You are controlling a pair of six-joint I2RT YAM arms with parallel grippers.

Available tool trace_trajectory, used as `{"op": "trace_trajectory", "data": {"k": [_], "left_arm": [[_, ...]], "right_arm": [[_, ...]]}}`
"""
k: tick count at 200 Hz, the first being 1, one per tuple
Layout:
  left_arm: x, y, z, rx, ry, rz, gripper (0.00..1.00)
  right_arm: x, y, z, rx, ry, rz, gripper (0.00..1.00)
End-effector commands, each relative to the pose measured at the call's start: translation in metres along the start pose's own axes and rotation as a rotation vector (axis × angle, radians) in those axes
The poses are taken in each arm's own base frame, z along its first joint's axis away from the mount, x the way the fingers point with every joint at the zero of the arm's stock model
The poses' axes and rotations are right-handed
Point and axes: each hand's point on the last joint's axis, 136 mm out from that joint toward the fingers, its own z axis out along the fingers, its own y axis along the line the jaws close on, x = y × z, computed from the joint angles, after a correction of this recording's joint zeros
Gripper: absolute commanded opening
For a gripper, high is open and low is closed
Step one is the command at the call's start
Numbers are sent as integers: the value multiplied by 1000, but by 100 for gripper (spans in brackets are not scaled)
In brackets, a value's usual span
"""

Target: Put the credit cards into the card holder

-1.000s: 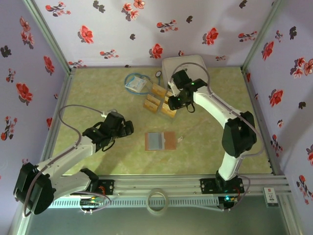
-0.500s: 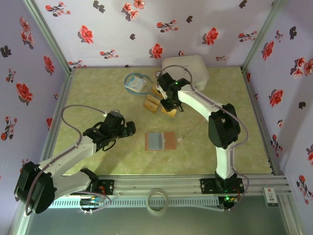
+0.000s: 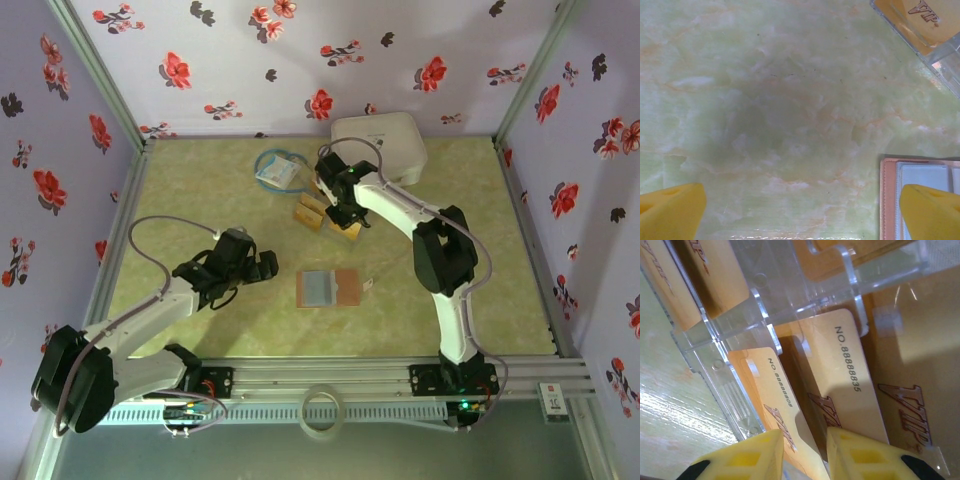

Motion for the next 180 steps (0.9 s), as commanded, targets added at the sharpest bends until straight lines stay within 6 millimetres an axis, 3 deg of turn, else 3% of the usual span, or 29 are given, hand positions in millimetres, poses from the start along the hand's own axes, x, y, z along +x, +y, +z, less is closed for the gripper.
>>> {"op": "trace_trajectory", "data": {"k": [1,104,180], "left_arm": [[2,4,4,-3,5,6,100],[6,6,8,-8,16,-1,100],[6,5,9,-6,19,-2,100]], "right_arm": [[0,1,-1,18,16,-23,26],[-3,5,-9,-11,-6,-16,16],[-4,8,-10,-24,-5,-19,17]]}}
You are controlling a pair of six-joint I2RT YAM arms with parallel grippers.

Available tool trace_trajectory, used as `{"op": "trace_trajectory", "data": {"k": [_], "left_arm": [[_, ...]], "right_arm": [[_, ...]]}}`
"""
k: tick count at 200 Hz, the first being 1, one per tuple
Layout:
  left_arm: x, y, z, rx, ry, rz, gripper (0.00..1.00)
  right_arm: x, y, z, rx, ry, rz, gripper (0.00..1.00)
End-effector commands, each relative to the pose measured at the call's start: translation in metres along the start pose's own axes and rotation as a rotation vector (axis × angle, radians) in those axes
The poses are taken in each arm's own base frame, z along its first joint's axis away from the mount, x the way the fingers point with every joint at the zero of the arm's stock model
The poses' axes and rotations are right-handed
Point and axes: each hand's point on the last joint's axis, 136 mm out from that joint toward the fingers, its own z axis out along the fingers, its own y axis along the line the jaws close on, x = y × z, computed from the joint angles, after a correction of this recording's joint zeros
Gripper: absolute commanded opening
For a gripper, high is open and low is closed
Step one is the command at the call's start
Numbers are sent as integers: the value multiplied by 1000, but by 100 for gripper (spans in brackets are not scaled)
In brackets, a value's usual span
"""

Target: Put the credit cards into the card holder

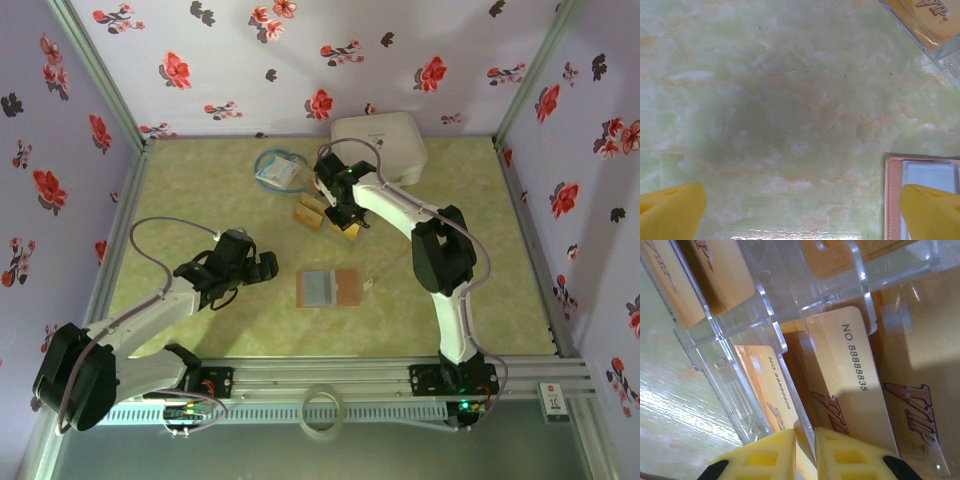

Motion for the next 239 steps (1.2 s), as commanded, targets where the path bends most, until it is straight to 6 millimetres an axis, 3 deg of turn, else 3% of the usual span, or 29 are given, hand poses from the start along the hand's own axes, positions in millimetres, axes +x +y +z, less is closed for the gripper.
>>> {"op": "trace_trajectory", "data": {"k": [1,72,127,180,239], "left_arm": [[3,3,4,-6,9,2,100],[4,4,6,-8,13,3,100],[4,4,6,-7,12,2,100],[3,2,5,-2,9,4,100],[4,3,5,-5,14,13,100]], "right_arm": [[-4,4,-9,-15,-8,-14,17],[-4,7,-7,-27,0,-12,18],[-3,9,-7,-37,6,-18,0],[-4,11,-10,-51,8,-28,0],[-9,9,-37,-52,-27,-33,0]]}}
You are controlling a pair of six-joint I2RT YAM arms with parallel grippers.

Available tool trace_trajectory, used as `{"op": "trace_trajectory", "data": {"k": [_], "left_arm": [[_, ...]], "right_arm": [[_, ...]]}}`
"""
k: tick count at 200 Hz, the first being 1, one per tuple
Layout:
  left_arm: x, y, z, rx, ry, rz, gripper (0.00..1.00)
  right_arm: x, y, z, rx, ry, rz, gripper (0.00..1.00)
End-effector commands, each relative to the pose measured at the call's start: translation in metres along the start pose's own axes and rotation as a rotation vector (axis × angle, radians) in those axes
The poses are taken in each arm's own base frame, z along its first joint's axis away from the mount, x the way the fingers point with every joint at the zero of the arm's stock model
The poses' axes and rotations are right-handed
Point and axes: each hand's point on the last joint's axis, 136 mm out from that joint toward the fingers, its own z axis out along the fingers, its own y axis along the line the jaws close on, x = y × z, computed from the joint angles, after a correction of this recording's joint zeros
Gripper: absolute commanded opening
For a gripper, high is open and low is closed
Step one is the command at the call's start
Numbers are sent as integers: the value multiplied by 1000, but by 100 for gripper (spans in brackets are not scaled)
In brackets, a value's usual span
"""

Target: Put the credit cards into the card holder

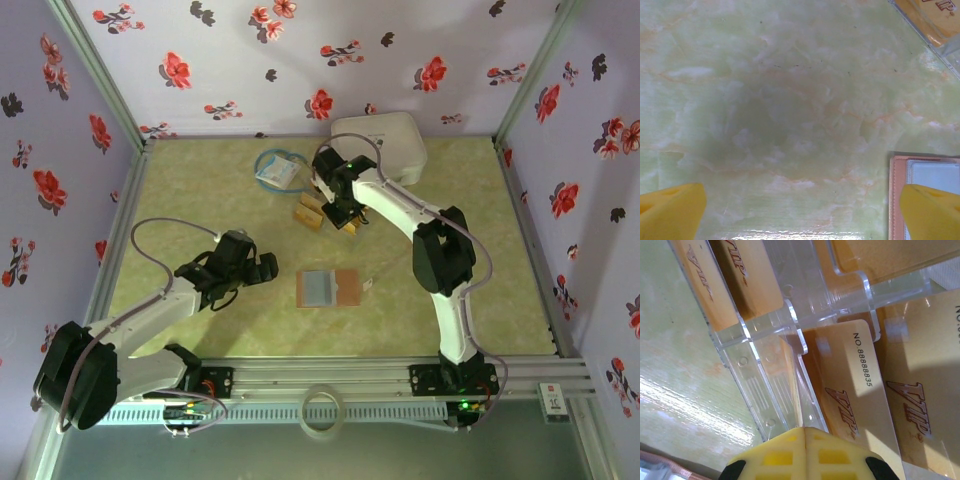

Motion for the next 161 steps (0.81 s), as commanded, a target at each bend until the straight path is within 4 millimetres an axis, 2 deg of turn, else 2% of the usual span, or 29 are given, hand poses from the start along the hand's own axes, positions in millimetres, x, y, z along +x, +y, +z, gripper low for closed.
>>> {"op": "trace_trajectory", "data": {"k": [1,92,161], "left_arm": [[0,1,2,-2,6,11,100],[-7,-1,-9,-11,7,33,100],[-11,-1,-16,-78,76,53,100]], "right_arm": [[-2,3,-20,-10,-18,-20,0],[-10,0,-73,-19,-138,17,0],[-5,2,-118,-70,-264,99,0]]}}
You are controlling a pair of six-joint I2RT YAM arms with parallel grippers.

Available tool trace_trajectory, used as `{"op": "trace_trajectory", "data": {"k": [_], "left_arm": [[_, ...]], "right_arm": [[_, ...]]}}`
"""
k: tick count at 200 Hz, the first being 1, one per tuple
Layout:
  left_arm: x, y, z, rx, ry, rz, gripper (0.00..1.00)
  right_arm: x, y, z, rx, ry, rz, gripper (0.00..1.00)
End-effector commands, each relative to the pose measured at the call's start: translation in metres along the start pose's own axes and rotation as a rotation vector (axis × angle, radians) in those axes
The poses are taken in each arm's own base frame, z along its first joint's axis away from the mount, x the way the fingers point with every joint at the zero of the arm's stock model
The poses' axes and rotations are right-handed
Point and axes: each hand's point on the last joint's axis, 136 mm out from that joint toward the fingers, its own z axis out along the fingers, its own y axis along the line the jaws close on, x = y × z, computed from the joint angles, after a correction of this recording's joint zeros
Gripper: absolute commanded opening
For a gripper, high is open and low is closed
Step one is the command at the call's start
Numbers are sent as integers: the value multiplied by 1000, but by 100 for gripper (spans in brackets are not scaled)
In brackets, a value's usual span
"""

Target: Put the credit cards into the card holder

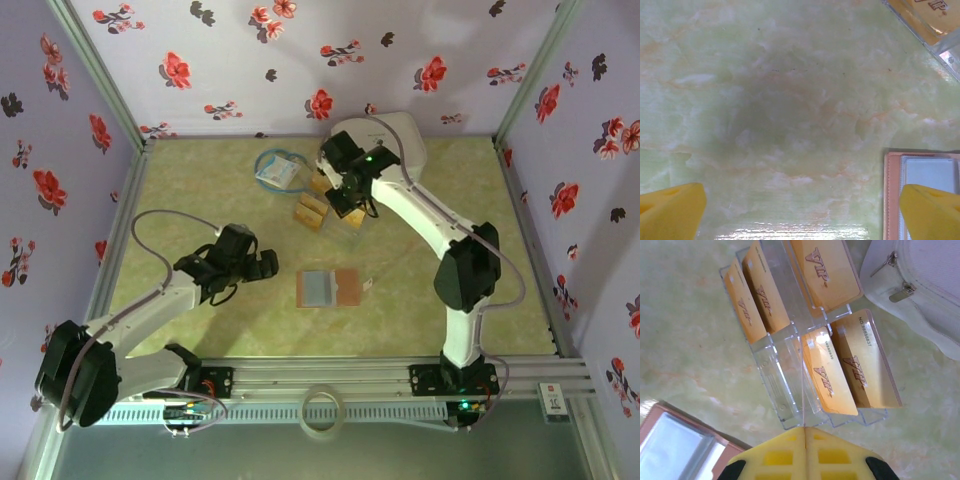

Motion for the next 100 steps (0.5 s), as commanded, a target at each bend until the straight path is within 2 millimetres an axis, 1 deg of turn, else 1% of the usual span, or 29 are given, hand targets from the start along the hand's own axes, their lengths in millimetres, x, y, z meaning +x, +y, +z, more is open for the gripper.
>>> {"op": "trace_trajectory", "data": {"k": [1,24,27,52,71,100], "left_arm": [[-1,6,-5,-55,46,16,100],[-1,13,-6,-122,74,-1,100],[0,14,-6,-129,80,0,100],[0,15,-6,-135,84,-6,100],[-2,4,-6,-81,52,21,100],[-3,-11,-6,-1,18,66,100]], "right_arm": [[-1,6,-29,-40,-72,53,0],[5,9,-43,-74,-126,104,0],[4,10,-48,-81,-142,110,0],[17,14,-60,-128,-202,179,0],[26,16,-69,-180,-259,250,0],[45,23,-71,-291,-315,364,0]]}}
